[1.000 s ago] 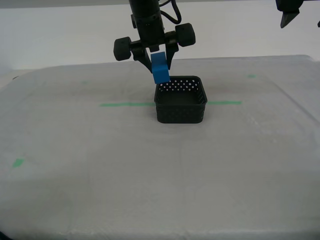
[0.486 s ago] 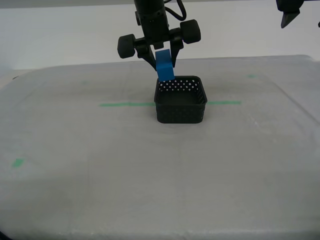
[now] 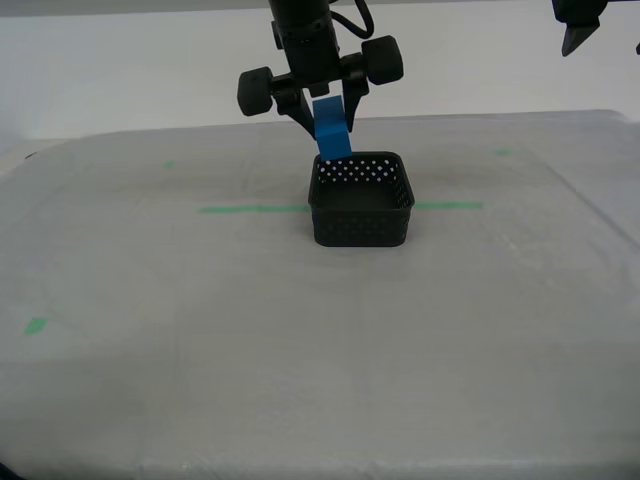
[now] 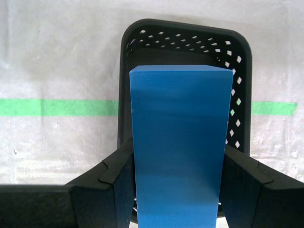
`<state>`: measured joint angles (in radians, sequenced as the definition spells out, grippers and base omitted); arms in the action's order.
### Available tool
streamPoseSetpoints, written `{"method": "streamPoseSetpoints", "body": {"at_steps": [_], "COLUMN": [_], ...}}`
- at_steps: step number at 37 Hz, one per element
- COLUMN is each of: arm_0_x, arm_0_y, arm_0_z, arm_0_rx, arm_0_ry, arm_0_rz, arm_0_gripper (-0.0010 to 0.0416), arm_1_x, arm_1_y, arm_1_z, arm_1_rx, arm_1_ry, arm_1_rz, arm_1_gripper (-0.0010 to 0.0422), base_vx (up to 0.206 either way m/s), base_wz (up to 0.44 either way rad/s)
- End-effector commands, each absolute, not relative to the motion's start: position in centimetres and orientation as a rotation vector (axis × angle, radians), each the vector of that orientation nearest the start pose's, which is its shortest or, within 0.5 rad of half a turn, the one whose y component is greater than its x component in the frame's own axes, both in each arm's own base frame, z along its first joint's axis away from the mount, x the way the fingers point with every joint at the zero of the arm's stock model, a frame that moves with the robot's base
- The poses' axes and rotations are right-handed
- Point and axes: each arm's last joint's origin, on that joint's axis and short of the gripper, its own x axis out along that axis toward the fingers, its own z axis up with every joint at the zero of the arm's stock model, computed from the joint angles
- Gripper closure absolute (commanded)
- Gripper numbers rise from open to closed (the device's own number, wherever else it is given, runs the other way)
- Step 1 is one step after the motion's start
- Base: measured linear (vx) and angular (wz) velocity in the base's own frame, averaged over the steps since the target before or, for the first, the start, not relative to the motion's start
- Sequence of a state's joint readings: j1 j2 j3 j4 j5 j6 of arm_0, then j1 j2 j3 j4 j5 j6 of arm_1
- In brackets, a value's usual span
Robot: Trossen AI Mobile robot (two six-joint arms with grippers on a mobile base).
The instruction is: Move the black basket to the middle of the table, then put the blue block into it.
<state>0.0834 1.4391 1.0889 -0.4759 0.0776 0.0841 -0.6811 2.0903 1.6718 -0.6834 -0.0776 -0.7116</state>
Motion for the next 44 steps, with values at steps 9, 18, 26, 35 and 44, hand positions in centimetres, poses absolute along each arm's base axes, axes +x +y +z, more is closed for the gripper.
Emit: {"method": "streamPoseSetpoints", "body": {"at_steps": [9,18,26,35,44], "arm_0_x": [30.1,30.1,30.1,30.1,30.1], "arm_0_y": [2.3,2.3,2.3,2.3,2.3], "arm_0_z": [26.7,26.7,26.7,26.7,26.7], "arm_0_rx": [0.012,0.013,0.013,0.013,0.013], "arm_0_ry": [0.821,0.817,0.816,0.817,0.817], "arm_0_rz": [-0.031,-0.031,-0.031,-0.031,-0.031], "arm_0_gripper": [0.0007,0.0007,0.0007,0.0007,0.0007], "arm_1_x": [35.0,35.1,34.9,34.9,34.9], "arm_1_y": [-28.4,-29.2,-29.1,-29.1,-29.1], "arm_1_z": [19.3,17.8,17.7,17.7,17.9], "arm_1_rx": [-0.199,-0.204,-0.2,-0.19,-0.183], "arm_1_ry": [1.146,1.2,1.219,1.219,1.217], "arm_1_rz": [-0.208,-0.25,-0.236,-0.243,-0.248], "arm_1_gripper": [0.0412,0.0412,0.0412,0.0409,0.0351], "base_vx": [0.0,0.0,0.0,0.0,0.0], "base_wz": [0.0,0.0,0.0,0.0,0.0]}}
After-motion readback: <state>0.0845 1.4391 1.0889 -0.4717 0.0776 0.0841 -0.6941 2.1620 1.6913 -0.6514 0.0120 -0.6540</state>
